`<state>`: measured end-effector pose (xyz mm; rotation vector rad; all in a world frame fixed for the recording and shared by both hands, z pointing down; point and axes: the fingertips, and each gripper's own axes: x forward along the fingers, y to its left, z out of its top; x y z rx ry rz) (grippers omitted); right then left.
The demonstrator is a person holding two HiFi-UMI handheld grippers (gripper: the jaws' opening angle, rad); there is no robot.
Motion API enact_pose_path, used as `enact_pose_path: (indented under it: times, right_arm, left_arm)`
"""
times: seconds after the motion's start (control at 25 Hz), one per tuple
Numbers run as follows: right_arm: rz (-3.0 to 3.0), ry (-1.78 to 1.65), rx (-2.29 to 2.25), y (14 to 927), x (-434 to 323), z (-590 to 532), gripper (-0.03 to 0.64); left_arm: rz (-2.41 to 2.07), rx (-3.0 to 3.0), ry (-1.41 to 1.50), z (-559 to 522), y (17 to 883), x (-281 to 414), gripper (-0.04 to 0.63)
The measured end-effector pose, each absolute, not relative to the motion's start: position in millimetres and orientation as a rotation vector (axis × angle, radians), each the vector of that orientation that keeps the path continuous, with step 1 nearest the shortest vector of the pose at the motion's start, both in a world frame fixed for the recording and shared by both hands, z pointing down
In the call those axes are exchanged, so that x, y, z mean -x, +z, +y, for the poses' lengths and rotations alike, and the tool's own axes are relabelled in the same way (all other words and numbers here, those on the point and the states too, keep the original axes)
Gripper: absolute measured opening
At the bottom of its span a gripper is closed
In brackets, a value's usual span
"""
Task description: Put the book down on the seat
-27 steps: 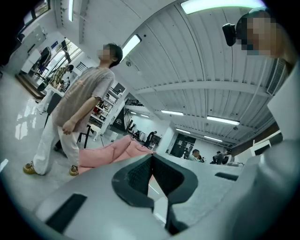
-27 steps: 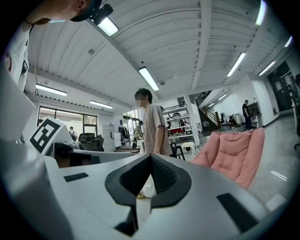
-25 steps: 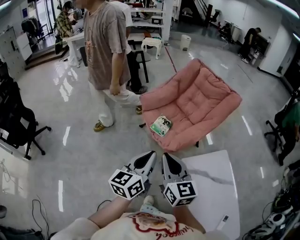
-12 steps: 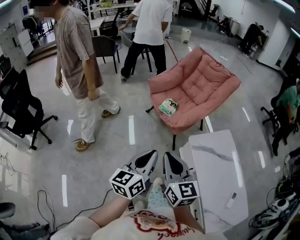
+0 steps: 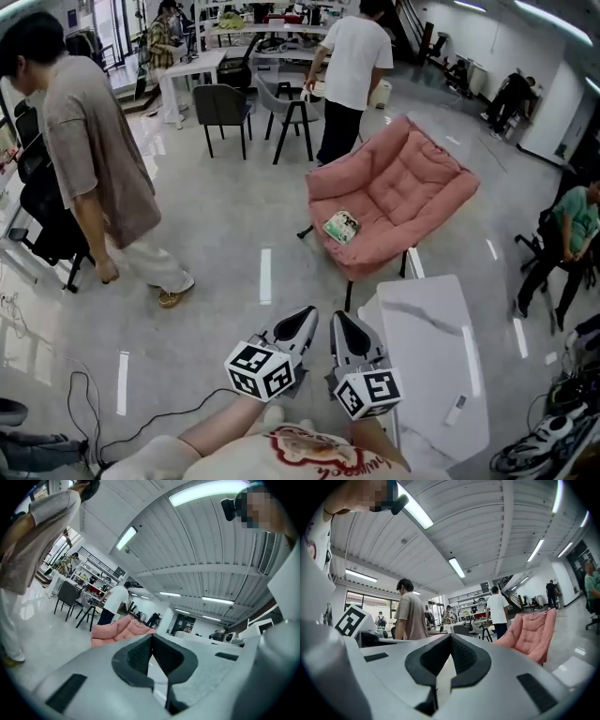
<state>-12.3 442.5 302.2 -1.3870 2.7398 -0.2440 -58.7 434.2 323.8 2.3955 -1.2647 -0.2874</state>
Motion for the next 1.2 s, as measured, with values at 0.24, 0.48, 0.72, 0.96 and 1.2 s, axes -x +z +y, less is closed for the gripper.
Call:
enact_pose_path:
  times: [0.24,0.48,0.72,0.96,1.2]
  right_arm:
    - [2.79,-0.131,1.38,295,4,455,-0.002]
    - [2.785,-0.149,1.415,297,-7,463,-0.002]
    - [2.783,-0.143,1.428,298,-10,467,-0.002]
    - [2.788,-0.15,1.436,301,-12,471,-0.002]
    - [2.782,-0.141,1.452,301,-15,472,-0.002]
  left_arm:
    - [-1.269,-2.389,-0.309,445,320,47,0.003]
    - [-1.242,-2.404,-0.295,454,321,30,0.003]
    - [-1.223,-2.416,-0.285,458,321,25,0.003]
    - [-1.207,-2.415,-0.276,459,322,20,0.003]
    - [-1.202,-2.413,-0.281,459,324,17,0.004]
